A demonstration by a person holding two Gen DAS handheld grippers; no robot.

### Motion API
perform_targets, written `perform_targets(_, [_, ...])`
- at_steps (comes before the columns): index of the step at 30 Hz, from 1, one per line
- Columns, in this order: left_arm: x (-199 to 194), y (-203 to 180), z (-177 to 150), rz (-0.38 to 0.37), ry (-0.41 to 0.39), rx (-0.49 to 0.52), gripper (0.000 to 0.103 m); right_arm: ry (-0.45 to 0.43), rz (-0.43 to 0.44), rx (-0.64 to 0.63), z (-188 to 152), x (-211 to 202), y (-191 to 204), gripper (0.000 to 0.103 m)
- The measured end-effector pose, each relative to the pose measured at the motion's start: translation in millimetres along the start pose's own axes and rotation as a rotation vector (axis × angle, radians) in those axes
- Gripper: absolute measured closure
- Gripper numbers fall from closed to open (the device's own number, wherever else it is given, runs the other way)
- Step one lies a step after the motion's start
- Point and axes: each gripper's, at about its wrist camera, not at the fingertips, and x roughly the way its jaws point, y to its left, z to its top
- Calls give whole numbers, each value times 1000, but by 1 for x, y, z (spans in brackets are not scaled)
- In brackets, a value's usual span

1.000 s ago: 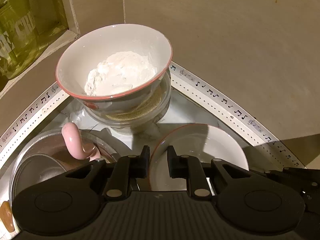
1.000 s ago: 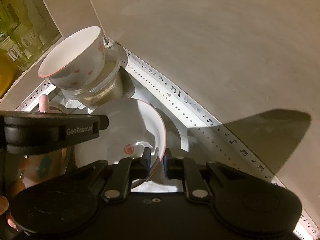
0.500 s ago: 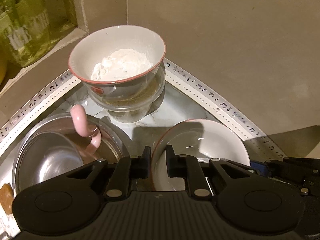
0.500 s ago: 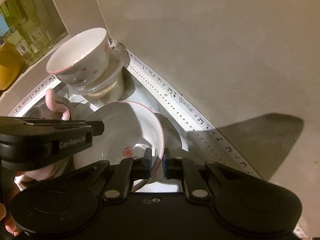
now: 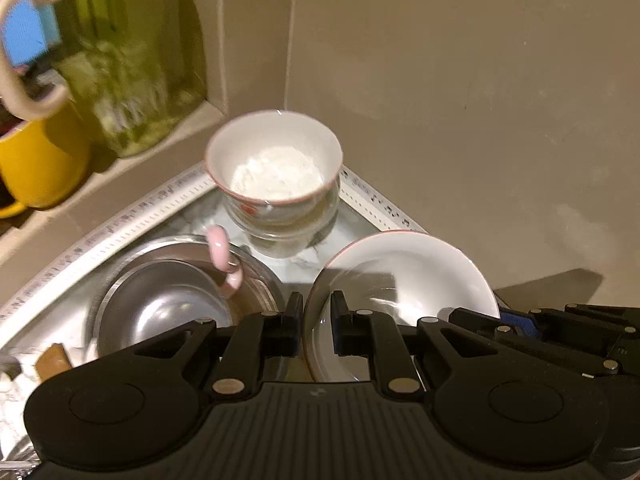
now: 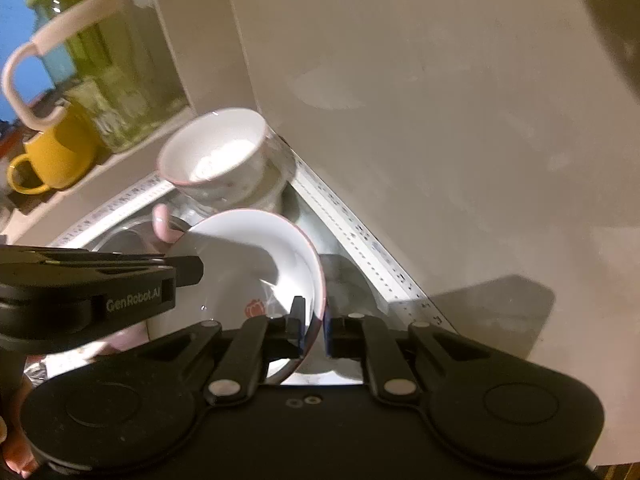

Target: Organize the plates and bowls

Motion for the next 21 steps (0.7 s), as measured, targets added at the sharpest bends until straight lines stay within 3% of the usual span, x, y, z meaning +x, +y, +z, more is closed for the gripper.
perform_targets(11, [-51, 38, 1, 90, -53, -39, 90, -41, 58, -88, 16, -30, 50, 94])
perform_targets(21, [-63, 81, 2, 172, -65, -79, 90, -45, 120, -135, 27, -28, 101, 94])
